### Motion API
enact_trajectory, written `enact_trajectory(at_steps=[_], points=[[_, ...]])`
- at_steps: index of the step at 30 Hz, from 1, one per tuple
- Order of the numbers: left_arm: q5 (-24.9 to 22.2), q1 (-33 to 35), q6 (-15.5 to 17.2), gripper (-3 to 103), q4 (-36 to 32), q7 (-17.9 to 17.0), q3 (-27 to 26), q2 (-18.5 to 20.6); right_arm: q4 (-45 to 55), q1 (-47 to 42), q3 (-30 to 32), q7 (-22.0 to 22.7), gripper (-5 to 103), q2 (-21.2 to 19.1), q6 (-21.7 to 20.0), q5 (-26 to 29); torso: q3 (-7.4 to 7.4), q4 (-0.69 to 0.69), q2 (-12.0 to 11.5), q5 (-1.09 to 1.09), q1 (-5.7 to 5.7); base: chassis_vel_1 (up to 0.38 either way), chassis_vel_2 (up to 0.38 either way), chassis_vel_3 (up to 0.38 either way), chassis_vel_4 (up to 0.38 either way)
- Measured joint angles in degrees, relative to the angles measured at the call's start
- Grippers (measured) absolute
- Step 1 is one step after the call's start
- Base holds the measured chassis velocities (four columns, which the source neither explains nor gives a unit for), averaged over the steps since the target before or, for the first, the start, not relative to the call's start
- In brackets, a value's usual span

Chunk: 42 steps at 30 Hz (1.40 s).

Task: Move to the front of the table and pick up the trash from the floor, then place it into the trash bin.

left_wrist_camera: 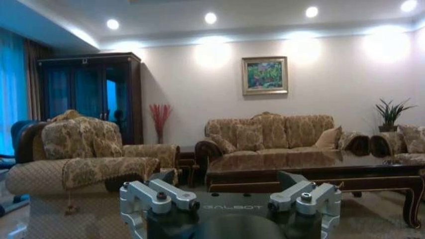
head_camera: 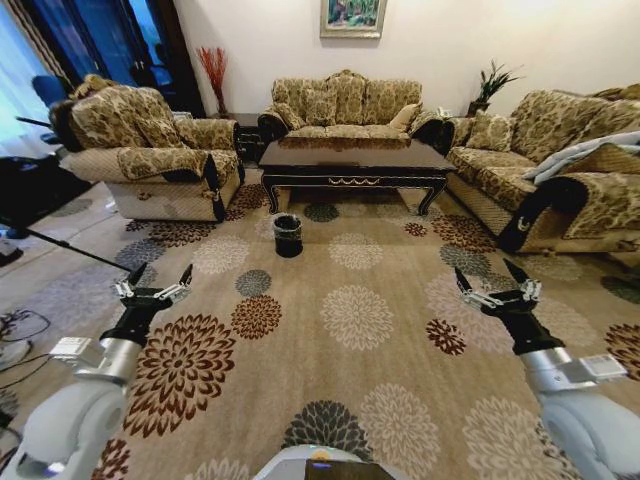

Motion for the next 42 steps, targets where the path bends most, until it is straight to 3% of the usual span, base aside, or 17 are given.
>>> enact_trajectory(at_steps=[42], points=[[-0.37,-1.90,0.52,100,1.76,0.17,1.29,0.85,-0.75,1.97,-1.65,2.84,100,-0.91,-0.34,3.15,6.11,0.00,10.74,0.00,4.61,0.000,0.000,0.000,0.000]])
